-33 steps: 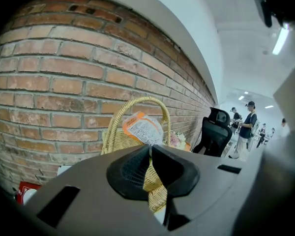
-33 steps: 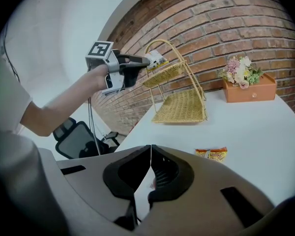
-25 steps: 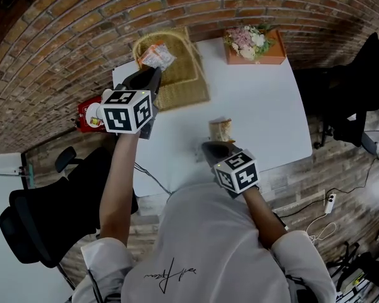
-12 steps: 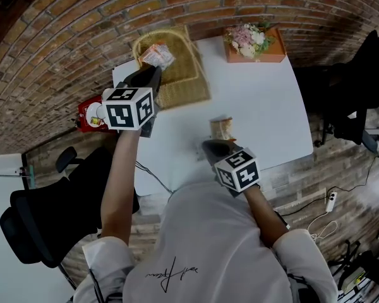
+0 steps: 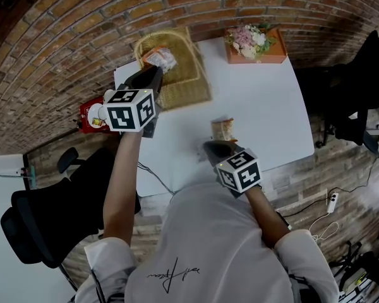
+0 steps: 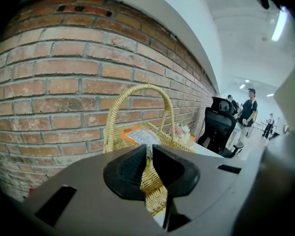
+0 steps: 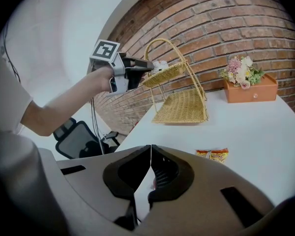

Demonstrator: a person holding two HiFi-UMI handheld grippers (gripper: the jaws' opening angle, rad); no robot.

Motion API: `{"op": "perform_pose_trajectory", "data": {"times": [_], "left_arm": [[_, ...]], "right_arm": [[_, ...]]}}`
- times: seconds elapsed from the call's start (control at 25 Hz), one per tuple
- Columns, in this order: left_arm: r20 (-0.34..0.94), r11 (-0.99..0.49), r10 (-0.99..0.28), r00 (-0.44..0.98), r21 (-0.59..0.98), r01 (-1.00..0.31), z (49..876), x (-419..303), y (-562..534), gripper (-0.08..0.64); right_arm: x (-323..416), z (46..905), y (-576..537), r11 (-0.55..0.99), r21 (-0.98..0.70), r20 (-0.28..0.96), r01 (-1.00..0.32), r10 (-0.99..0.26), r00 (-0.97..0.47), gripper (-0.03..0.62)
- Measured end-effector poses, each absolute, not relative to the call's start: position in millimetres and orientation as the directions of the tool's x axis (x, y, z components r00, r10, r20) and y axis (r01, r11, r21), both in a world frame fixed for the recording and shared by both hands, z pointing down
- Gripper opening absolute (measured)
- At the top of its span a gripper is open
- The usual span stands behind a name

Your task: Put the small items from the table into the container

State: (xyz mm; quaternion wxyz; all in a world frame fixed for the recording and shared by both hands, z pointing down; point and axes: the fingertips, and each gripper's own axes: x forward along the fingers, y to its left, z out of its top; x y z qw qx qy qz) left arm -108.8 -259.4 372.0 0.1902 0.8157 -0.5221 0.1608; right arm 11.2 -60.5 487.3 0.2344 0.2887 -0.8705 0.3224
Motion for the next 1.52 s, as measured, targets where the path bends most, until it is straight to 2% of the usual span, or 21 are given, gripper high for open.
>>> {"op": "perform_pose_trajectory", "data": {"times": [0.16, 0.32, 0.52, 1.52], "left_arm": [[0.457, -0.377, -0.794, 0.401, 0.147, -0.915, 371.3, -110.3, -259.4, 0.034], [0.459, -0.383, -0.79, 0.407, 0.149, -0.912, 371.1, -108.4, -257.1, 0.094], [0.463, -0.384, -0.79, 0.401, 0.135, -0.913, 370.8, -108.8, -251.4, 0.114], [0.38, -0.352, -0.828, 0.413, 0.22, -0.91, 357.1, -116.2, -207.5, 0.101]], "right_arm": [[12.2, 487.1, -60.6, 0.625, -0.427, 0.592, -0.654, -0.353, -0.724, 0.021], [12.5, 485.6, -60.8, 0.629, -0.425, 0.589, -0.651, -0.355, -0.727, 0.021], [12.1, 483.6, -59.7, 0.636, -0.42, 0.586, -0.647, -0.354, -0.729, 0.021], [20.2, 471.7, -45.6, 0.666, -0.372, 0.571, -0.646, -0.384, -0.725, 0.021]]}}
